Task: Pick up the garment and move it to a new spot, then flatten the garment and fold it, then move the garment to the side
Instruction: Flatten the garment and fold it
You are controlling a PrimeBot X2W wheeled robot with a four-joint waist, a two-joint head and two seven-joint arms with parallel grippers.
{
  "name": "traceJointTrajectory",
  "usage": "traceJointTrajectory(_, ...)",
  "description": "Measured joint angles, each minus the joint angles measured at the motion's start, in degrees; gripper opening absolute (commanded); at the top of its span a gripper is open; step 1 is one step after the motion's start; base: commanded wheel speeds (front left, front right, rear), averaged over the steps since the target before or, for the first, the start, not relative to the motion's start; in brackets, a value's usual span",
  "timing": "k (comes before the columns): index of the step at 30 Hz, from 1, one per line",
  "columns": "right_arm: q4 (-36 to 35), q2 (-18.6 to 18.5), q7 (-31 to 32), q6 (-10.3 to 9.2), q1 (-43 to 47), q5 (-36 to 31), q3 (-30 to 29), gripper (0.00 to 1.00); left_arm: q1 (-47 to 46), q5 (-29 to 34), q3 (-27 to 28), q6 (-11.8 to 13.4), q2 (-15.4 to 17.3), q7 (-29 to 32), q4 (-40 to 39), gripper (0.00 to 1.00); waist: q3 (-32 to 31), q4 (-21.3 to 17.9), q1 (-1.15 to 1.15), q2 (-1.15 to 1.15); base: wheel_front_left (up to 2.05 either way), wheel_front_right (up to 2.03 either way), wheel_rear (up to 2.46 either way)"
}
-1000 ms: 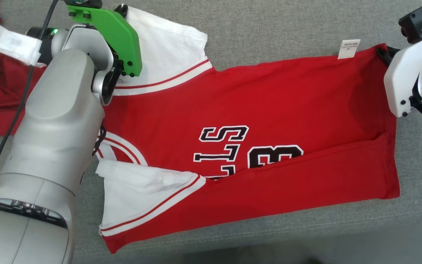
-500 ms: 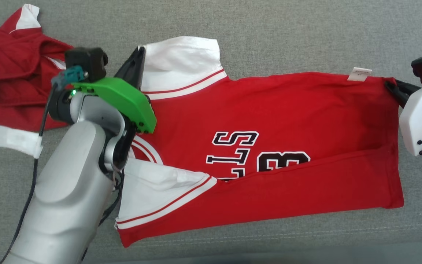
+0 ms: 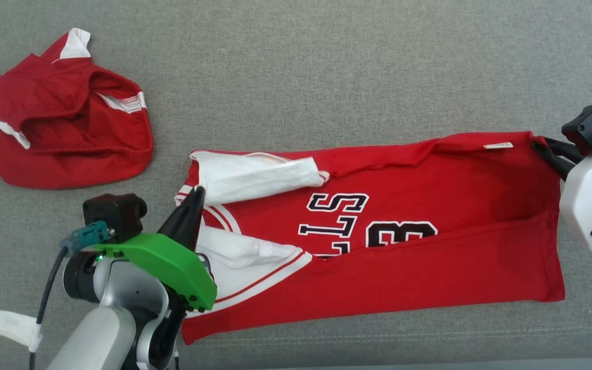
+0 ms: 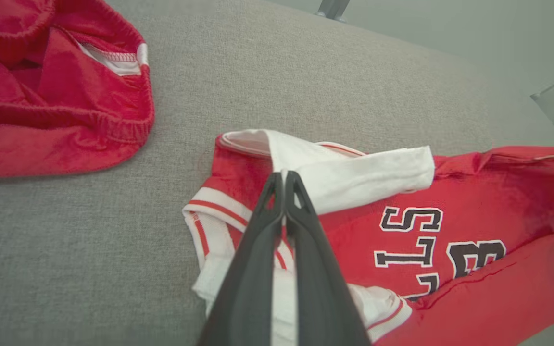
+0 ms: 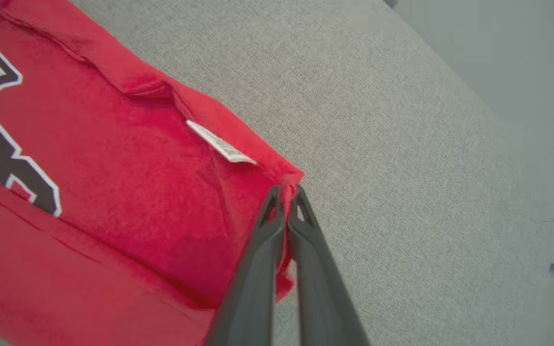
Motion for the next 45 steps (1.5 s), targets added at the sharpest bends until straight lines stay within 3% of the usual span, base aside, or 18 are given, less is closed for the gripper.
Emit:
traceJointTrajectory(7,-0.4,-2.7,-3.8,0.0,-0.9,0.2,5.4,0.0,4.1,-0.5,-0.6,2.1,0.4,1.1,-3.1,0.0,-1.9,0.5,0.0,0.0,0.0,0.0,0.0)
traceJointTrajectory(18,-2.4,-10.1,-5.4,0.01,-3.0,2.3,21.0,0.0,10.6,-2.1,1.2,5.5,2.6,2.4,-4.2,0.0,-4.2,0.0,0.0,0.0,0.0,0.0,0.0)
traceJointTrajectory(21,-1.5,-10.3,-5.3,0.01,-5.3,1.6,24.5,0.0,11.9,-2.5,1.0,5.8,2.6,2.3,-4.1,0.0,-4.8,-0.2,0.0,0.0,0.0,0.0,0.0)
traceJointTrajectory(22,-1.0,-10.3,-5.3,0.0,-6.0,1.1,25.7,0.07,12.3,-2.6,0.9,5.8,2.4,2.3,-4.1,0.0,-5.1,-0.2,0.0,0.0,0.0,0.0,0.0)
traceJointTrajectory(23,-0.6,-10.3,-5.2,0.0,-6.7,0.9,27.2,0.29,12.6,-2.9,0.5,5.8,2.2,2.4,-3.9,0.0,-5.3,-0.1,0.0,0.0,0.0,0.0,0.0)
traceJointTrajectory(24,0.1,-10.3,-4.9,0.01,-7.4,0.7,28.4,0.41,12.9,-2.9,0.3,5.8,1.8,2.3,-3.7,0.0,-5.6,-0.1,0.0,0.0,0.0,0.0,0.0)
traceJointTrajectory(25,0.7,-10.3,-4.6,0.01,-8.0,0.5,29.6,0.84,13.3,-3.1,0.1,5.9,1.5,2.3,-3.6,0.0,-5.9,0.0,0.0,0.0,0.0,0.0,0.0)
traceJointTrajectory(26,1.7,-10.0,-4.4,0.01,-8.5,0.7,30.2,1.0,13.7,-3.4,-0.2,5.9,1.4,2.3,-3.3,0.0,-6.3,0.1,0.0,0.0,0.0,0.0,0.0)
traceJointTrajectory(30,4.9,-8.6,-4.9,0.01,-9.6,3.3,31.1,1.0,15.2,-3.4,-0.7,6.3,1.0,2.3,-2.0,0.0,-7.8,0.6,0.0,0.0,0.0,0.0,0.0)
traceJointTrajectory(34,7.8,-6.2,-8.3,0.0,-9.0,7.8,27.3,1.0,16.6,-3.9,-1.5,6.2,0.9,2.3,-0.4,0.0,-9.6,1.2,0.0,0.0,0.0,0.0,0.0)
traceJointTrajectory(35,8.5,-5.4,-8.9,0.01,-8.3,8.5,26.2,1.0,16.9,-3.9,-1.7,6.2,0.9,2.3,0.0,0.07,-10.1,1.3,0.0,0.0,0.0,0.0,0.0)
traceJointTrajectory(36,9.3,-4.6,-9.8,0.0,-7.4,9.5,24.7,1.0,17.2,-3.9,-1.9,6.1,0.8,2.3,0.4,0.38,-10.5,1.4,0.0,0.0,0.0,0.0,0.0)
traceJointTrajectory(37,10.1,-3.6,-10.7,0.01,-6.6,10.2,23.1,1.0,17.4,-3.9,-1.9,6.1,0.8,2.1,0.9,1.0,-11.0,1.5,0.0,0.0,0.0,0.0,0.0)
traceJointTrajectory(45,16.2,4.7,-17.1,0.0,2.0,10.4,10.5,1.0,18.6,-3.7,-2.5,5.3,0.9,0.4,3.9,1.0,-14.2,1.8,0.0,0.0,0.0,0.0,0.0)
